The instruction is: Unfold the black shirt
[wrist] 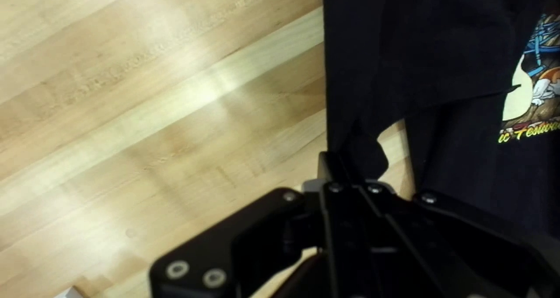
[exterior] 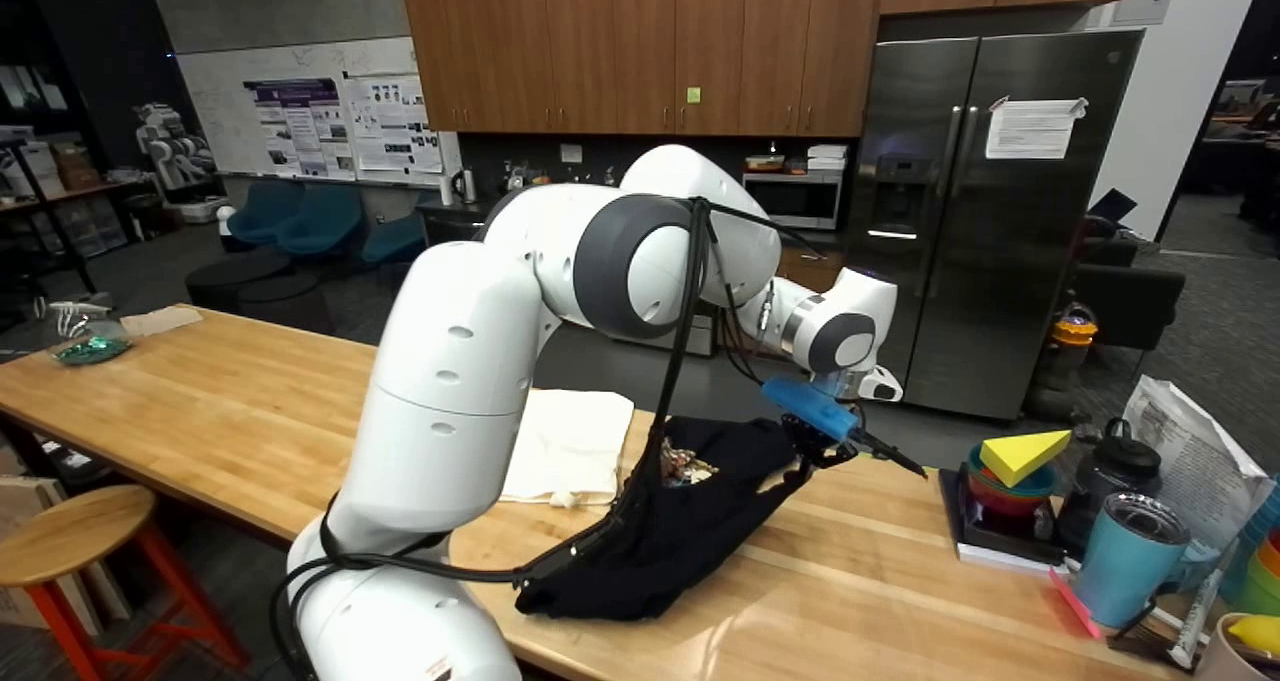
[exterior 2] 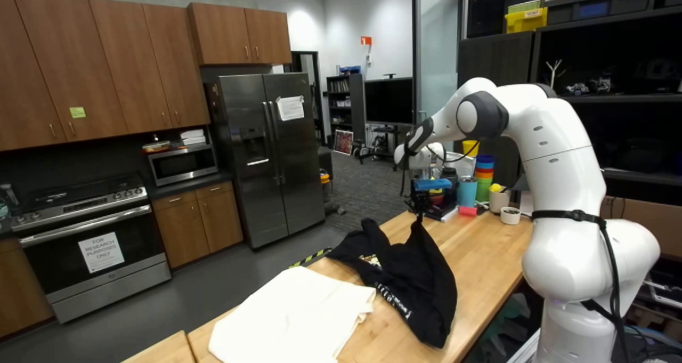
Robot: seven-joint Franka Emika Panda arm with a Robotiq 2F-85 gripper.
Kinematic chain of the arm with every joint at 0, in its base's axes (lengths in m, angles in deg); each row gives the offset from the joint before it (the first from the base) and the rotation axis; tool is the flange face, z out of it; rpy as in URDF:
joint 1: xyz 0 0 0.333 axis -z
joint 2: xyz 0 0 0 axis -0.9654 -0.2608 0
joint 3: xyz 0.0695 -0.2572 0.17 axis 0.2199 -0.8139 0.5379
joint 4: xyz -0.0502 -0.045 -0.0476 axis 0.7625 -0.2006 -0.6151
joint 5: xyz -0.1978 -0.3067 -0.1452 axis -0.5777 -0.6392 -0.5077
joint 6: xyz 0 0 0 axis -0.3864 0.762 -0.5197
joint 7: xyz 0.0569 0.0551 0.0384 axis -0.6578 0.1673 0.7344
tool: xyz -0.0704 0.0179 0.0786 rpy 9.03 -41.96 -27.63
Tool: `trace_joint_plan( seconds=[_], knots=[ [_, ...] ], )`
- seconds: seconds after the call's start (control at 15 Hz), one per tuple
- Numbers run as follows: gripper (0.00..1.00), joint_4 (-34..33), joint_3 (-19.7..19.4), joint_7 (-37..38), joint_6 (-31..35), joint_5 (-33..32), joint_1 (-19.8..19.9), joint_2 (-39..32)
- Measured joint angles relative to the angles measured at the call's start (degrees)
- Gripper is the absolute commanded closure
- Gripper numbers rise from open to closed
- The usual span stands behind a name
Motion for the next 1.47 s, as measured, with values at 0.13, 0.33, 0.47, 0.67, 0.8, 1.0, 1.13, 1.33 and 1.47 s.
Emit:
trace_joint_plan(
  seconds=[0.13, 0.33, 0.47, 0.67, 0.8, 1.0, 1.13, 1.33, 1.47],
  knots=[
    [0.99, -0.28, -0.28, -1.19, -0.02, 1.49, 1.5, -0.32],
    [0.99, -0.93, -0.62, -2.68, -0.24, 3.77, 3.58, -0.98],
    [0.99, -1.79, -0.82, -3.52, -0.74, 5.24, 4.96, -1.7],
    [0.99, -3.31, -1.2, -4.61, -1.49, 6.94, 7.09, -2.97],
    [0.99, -4.23, -1.42, -5.33, -2.01, 7.92, 8.47, -3.76],
    [0.99, -5.49, -1.7, -5.62, -3.05, 8.24, 10.03, -4.55],
    [0.99, -5.96, -1.92, -5.62, -3.58, 8.25, 10.54, -4.63],
    [0.99, -6.64, -2.26, -5.6, -3.92, 8.25, 10.62, -4.62],
    [0.99, -6.91, -2.26, -5.58, -4.02, 8.25, 10.61, -4.62]
  ],
)
